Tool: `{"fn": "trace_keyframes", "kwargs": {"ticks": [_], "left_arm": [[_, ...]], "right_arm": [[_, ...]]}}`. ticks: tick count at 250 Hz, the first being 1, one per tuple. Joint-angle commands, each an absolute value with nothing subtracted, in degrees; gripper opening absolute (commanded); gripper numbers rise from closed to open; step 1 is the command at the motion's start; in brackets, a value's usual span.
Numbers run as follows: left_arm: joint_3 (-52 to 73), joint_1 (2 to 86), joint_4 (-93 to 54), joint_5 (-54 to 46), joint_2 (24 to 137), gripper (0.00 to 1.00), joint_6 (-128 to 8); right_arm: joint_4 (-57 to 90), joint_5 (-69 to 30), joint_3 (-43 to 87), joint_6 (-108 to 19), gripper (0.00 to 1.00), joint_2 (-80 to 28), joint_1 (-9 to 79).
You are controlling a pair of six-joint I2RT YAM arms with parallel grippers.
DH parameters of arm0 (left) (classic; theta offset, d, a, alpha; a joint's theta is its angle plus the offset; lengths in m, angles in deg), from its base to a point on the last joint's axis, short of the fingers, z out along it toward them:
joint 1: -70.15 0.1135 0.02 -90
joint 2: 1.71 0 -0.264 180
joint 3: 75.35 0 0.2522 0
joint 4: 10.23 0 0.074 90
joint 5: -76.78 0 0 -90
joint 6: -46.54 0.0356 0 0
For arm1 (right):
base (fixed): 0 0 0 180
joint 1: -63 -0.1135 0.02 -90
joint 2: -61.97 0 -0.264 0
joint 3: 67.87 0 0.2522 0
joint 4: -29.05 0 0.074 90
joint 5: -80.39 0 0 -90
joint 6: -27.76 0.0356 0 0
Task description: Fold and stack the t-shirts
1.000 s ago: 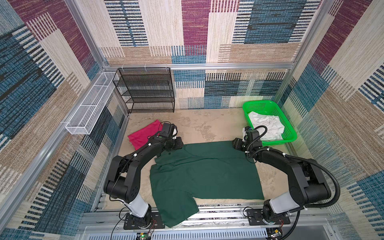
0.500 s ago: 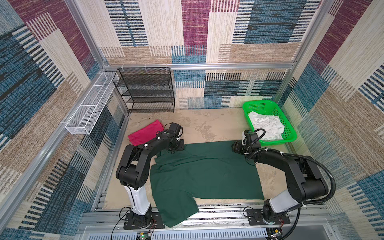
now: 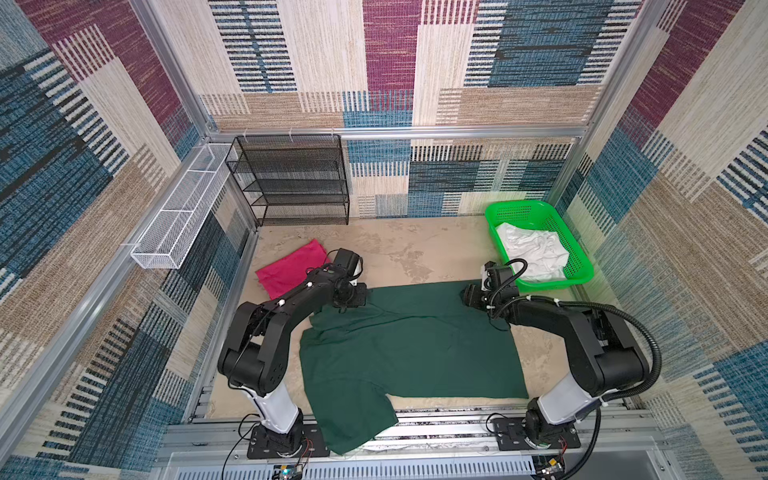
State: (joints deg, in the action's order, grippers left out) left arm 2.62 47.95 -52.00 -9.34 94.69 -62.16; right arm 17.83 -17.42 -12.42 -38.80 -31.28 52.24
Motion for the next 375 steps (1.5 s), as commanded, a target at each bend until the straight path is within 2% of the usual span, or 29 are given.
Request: {"fn": "trace_keyframes", "kwargs": {"ticks": [1,41,72,96,114,137,152,180,198,225,279,310,375], "left_arm": [[-0.14,46.02,-54.96,-9.43,89.5,0.0,-65.76],[-6.28,41.67,-57.98,-11.21,79.63,0.0,-71.14],[-12.72,40.27,-54.74,-7.98,72.99,0.18,-72.79],[-16.49,40.32,-50.03,-2.55,69.45,0.23,-68.35],[-17.06,40.5,-48.15,-0.26,67.22,0.31,-64.03],[-14.71,41.65,-49.12,-5.0,65.53,0.47,-60.33],[-12.58,44.23,-49.09,-8.81,65.56,0.51,-59.89],[-8.41,52.6,-50.26,-10.46,69.62,0.52,-62.52],[-5.61,54.15,-52.55,-7.15,73.9,0.53,-60.57],[-5.33,52.51,-54.46,-2.39,77.55,0.55,-61.08],[-11.5,43.35,-57.79,-12.49,73.19,0.53,-71.54],[-15.96,42.2,-53.04,-11.83,71.32,0.52,-76.48],[-19.1,41.37,-42.0,-8.21,75.17,0.47,-83.4]], "right_arm": [[18.62,-16.87,-12.28,-38.34,0.68,-32.06,52.28],[19.22,-16.64,-11.83,-37.98,0.68,-33.35,52.28],[19.6,-17.17,-11.02,-37.97,0.68,-34.76,52.27],[19.32,-16.92,-10.17,-38.07,0.68,-35.57,52.28],[18.47,-15.93,-9.75,-37.9,0.69,-35.81,52.28],[18.36,-15.35,-9.9,-37.33,0.69,-35.29,52.28],[18.2,-15.24,-9.99,-37.11,0.69,-35.21,52.28],[17.88,-15.65,-10.12,-37.28,0.7,-35.31,52.28],[17.84,-15.94,-10.59,-37.32,0.71,-34.97,52.28],[17.77,-16.04,-11.13,-37.47,0.71,-34.44,52.28],[17.62,-17.16,-10.63,-37.71,0.72,-34.83,52.28],[17.14,-17.35,-9.99,-38.06,0.72,-35.06,52.28],[17.47,-17.56,-11.04,-37.98,0.72,-34.44,52.28]]}}
